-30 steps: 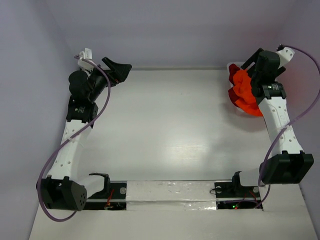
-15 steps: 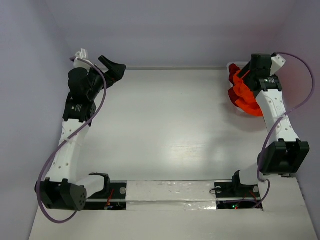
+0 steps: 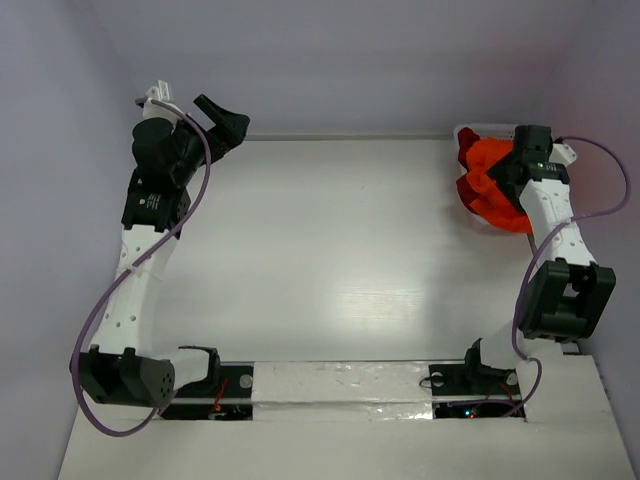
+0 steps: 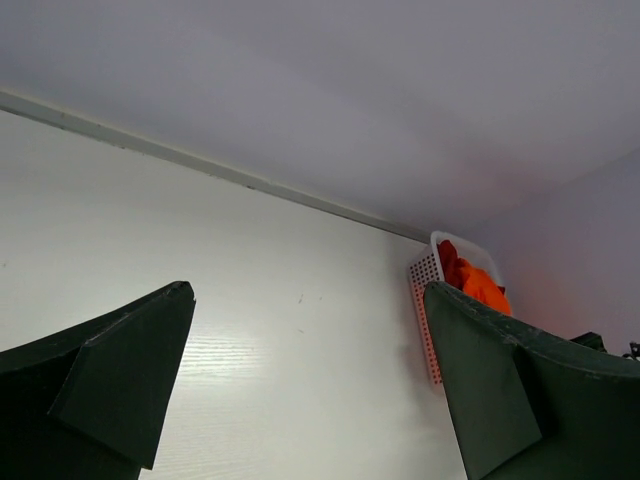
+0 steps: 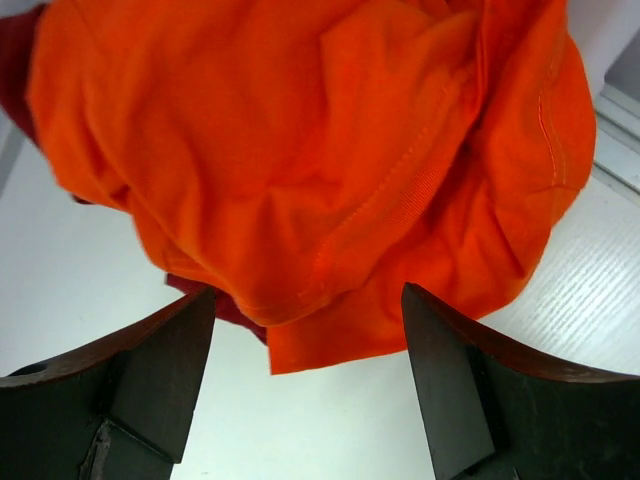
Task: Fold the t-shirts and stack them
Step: Grab crumpled tshirt from bin with the right arm
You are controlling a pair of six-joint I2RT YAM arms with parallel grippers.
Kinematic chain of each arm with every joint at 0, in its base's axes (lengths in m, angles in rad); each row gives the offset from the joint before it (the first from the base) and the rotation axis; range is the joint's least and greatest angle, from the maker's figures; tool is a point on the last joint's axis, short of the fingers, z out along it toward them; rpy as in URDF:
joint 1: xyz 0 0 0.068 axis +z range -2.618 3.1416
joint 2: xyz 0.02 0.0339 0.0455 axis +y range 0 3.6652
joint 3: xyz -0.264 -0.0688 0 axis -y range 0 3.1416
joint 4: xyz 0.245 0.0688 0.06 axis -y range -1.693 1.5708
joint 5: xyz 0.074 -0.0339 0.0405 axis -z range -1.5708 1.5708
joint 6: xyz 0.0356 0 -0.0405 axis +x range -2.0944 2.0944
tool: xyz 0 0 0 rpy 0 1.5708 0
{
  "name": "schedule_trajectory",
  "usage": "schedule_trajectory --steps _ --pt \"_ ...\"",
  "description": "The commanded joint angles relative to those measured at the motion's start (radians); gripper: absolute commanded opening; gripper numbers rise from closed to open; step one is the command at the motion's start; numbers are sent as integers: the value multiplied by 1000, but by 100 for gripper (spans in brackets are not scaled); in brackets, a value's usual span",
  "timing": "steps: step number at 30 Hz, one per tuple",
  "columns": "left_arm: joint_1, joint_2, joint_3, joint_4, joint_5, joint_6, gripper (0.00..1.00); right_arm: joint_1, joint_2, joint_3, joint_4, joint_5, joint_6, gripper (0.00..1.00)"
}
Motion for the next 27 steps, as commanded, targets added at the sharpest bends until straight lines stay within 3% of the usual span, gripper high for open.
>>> schedule_trajectory --steps 1,27 --pt "-4 -9 55 2 -27 28 99 -7 -31 -27 5 -13 25 80" --pt "-4 15 122 -27 -45 43 99 -34 13 -99 61 -76 45 77"
